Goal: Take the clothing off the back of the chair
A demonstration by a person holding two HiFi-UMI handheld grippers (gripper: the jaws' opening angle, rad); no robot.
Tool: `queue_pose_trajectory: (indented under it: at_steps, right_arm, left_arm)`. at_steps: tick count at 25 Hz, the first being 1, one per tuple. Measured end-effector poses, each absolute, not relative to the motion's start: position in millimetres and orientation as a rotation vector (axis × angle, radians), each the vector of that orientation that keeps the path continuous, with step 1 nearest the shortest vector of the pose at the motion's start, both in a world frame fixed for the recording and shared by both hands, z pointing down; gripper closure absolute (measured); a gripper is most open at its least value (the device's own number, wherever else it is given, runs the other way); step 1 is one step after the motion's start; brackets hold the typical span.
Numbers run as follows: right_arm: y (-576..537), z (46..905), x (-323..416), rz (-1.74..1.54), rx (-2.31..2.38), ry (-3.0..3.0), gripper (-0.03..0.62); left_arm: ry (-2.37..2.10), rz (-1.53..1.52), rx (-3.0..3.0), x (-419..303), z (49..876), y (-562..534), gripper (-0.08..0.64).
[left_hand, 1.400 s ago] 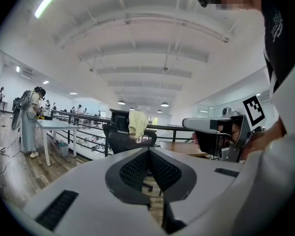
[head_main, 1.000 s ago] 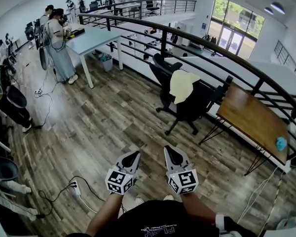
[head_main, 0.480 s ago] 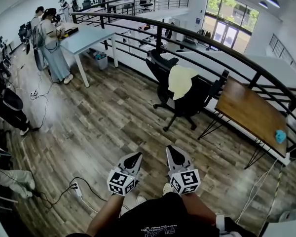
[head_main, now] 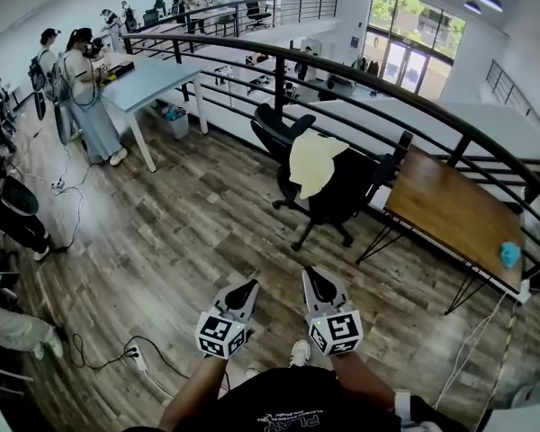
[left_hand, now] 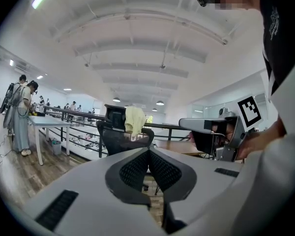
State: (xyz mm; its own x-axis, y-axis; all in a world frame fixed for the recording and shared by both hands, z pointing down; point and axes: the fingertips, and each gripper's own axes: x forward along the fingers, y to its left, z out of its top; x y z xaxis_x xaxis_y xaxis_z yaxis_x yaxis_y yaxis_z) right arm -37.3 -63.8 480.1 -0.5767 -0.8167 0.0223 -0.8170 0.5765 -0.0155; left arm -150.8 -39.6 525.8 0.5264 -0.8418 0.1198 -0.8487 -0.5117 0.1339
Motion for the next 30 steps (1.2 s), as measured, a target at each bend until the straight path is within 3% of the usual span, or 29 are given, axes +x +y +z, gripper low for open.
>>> queue_pose_trajectory:
  at_steps: [30]
  right_arm:
    - [-168.5,501.3,49.7,0.045,1.371,-2.771,0.569]
  left_arm:
    - [-1.401,0.085,2.610,-37.1,527.6,-162.0,0.548]
